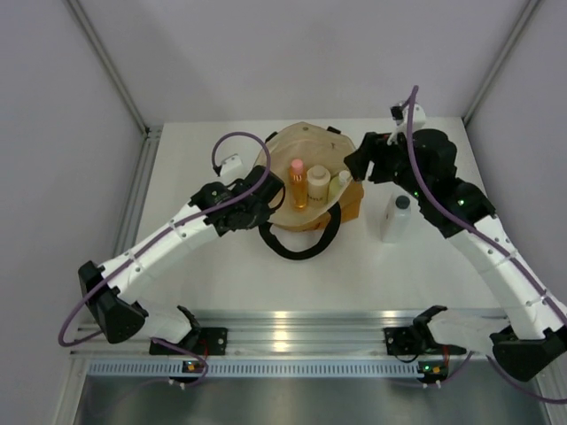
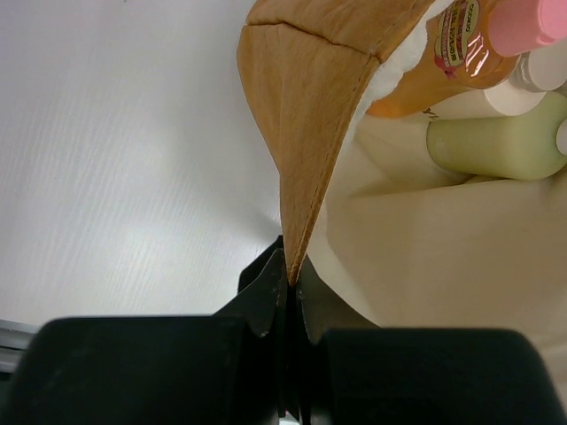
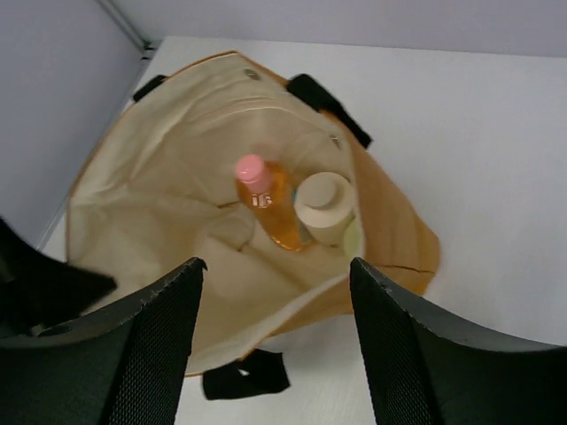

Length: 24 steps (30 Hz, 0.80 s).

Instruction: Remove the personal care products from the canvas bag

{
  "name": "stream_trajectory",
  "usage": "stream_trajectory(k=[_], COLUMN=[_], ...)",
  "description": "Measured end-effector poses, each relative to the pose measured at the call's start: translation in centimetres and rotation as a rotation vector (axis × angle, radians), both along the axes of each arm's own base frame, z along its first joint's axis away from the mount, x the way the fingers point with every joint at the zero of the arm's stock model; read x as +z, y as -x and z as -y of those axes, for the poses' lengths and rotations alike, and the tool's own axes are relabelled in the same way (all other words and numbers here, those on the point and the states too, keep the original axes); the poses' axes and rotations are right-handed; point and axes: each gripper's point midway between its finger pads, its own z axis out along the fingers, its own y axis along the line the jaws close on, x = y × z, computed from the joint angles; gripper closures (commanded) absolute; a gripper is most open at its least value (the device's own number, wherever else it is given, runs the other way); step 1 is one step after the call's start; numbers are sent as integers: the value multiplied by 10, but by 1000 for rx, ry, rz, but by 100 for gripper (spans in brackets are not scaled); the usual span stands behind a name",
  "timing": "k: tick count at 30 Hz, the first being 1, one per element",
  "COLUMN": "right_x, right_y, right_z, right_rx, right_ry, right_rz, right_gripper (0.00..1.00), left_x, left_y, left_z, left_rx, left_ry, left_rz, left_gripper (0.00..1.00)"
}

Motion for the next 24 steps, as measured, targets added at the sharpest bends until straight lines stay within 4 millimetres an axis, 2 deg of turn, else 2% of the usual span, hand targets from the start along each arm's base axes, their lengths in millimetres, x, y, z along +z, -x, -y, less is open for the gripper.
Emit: stream_trajectory(k=[2, 4, 8, 11, 18, 24], right_x=[12, 16, 11, -6, -44, -70], right_y=[11, 16, 13, 2, -40, -60], right_z=[-28, -47, -75, -92, -115, -129], right_rx=[73, 111, 133, 132, 74, 62], right_ry=[-11, -12, 22, 76, 192, 248], right_rz=[17, 21, 10, -22, -87, -124], right_gripper=[36, 36, 37, 40, 41, 41], left_x=[-2, -5, -8, -9, -9, -8], left_y=[0, 0, 1, 1, 1, 1], left_z=[2, 4, 7, 8, 9, 9], left_rx=[-3, -8, -15, -17, -13, -10], left_ry=[0, 1, 3, 5, 13, 18], left_rz=[-7, -18, -33, -38, -40, -38], left_gripper=[100, 100, 100, 100, 100, 100])
